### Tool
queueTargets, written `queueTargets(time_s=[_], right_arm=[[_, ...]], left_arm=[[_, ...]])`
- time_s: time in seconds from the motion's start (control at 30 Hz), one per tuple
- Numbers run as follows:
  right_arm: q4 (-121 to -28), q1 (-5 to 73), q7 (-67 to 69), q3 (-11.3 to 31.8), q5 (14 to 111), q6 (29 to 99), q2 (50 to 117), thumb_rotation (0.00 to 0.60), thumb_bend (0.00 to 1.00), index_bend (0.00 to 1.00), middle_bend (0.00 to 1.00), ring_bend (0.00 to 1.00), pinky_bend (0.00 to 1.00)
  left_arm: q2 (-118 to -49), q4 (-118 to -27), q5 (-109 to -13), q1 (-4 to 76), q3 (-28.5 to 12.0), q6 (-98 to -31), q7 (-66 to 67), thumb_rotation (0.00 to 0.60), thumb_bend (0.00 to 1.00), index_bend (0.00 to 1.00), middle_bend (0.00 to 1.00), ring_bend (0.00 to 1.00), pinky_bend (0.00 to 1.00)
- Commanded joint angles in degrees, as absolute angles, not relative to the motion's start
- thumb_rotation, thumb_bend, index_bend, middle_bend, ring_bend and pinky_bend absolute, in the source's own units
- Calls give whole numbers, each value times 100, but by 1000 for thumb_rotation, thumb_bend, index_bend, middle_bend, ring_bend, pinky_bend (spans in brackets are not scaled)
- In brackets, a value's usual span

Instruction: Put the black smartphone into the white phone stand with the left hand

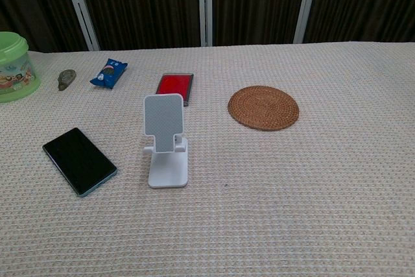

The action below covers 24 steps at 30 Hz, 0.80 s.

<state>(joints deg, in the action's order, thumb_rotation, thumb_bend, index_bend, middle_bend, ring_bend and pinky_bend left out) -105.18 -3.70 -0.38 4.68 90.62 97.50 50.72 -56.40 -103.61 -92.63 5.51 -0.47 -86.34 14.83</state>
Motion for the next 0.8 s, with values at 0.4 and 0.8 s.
queueTargets(time_s=[0.4, 0.8], right_arm=[[-10572, -317, -110, 476, 8966, 9595, 5053, 600, 0, 0, 0, 0, 0], [-10731, -154, -322, 525, 8555, 9156, 5033, 600, 0, 0, 0, 0, 0]], left_arm=[[-5961, -9913, -9024, 1359, -255, -7396, 1382, 600, 0, 0, 0, 0, 0], [-7507, -7757, -9813, 3049, -212, -5713, 1034, 600, 0, 153, 5, 86, 128]])
